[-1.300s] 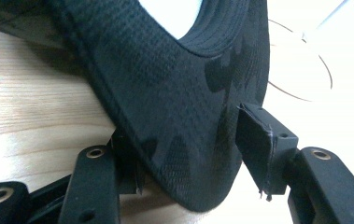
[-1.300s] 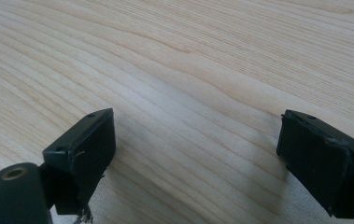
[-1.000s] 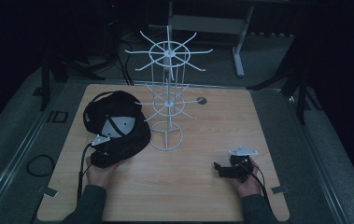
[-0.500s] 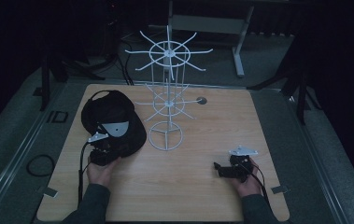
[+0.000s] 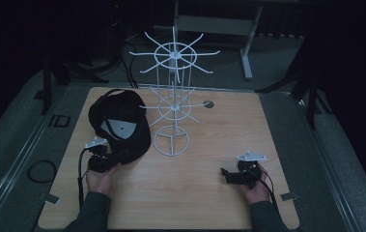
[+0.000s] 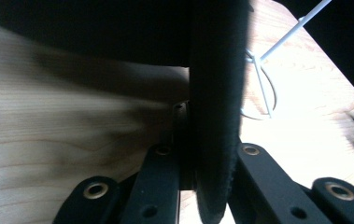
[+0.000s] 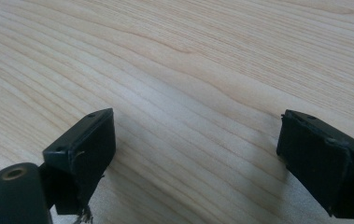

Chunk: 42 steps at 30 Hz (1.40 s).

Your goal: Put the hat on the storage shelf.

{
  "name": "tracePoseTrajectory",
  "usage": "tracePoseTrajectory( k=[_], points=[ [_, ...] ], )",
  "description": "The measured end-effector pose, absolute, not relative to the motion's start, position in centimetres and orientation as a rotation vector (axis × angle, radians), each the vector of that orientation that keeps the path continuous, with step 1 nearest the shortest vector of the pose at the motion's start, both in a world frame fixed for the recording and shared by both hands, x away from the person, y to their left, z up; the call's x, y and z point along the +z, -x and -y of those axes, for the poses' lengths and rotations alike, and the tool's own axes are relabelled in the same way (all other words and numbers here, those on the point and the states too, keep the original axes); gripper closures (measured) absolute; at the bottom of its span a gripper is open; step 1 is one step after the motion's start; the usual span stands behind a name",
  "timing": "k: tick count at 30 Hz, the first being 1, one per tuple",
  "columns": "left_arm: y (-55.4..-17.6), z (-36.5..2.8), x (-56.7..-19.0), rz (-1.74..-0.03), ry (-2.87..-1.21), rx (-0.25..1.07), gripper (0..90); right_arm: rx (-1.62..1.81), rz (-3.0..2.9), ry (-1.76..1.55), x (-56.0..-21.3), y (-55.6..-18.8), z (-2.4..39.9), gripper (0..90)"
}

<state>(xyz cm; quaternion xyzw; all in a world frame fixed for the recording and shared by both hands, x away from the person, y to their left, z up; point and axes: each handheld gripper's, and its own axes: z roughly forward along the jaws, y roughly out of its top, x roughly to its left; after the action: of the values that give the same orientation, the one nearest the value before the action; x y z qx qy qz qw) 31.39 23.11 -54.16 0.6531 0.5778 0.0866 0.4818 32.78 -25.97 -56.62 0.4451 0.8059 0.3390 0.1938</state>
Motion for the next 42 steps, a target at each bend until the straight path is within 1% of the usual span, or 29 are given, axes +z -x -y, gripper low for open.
tracePoseTrajectory(
  k=[3,13,28,36,42],
  points=[
    [-31.3,-23.0,-53.9,-1.398,-1.609,0.238,86.6,0.951,-2.260,-1.248,-56.6,-32.8,26.0,11.5],
    [-31.2,-23.3,-53.5,-1.403,-1.619,0.268,86.8,0.950,-2.260,-1.248,-56.6,-32.8,26.0,11.5],
    [-30.8,-24.6,-51.6,-1.390,-1.624,0.320,86.8,0.949,-2.260,-1.248,-56.6,-32.9,25.9,11.5],
    [-30.3,-25.5,-49.8,-1.386,-1.636,0.365,86.8,0.949,-2.259,-1.250,-56.6,-32.9,25.9,11.5],
    [-30.3,-25.7,-48.8,-1.375,-1.645,0.375,86.8,0.950,-2.259,-1.250,-56.6,-32.9,25.9,11.5]
  ],
)
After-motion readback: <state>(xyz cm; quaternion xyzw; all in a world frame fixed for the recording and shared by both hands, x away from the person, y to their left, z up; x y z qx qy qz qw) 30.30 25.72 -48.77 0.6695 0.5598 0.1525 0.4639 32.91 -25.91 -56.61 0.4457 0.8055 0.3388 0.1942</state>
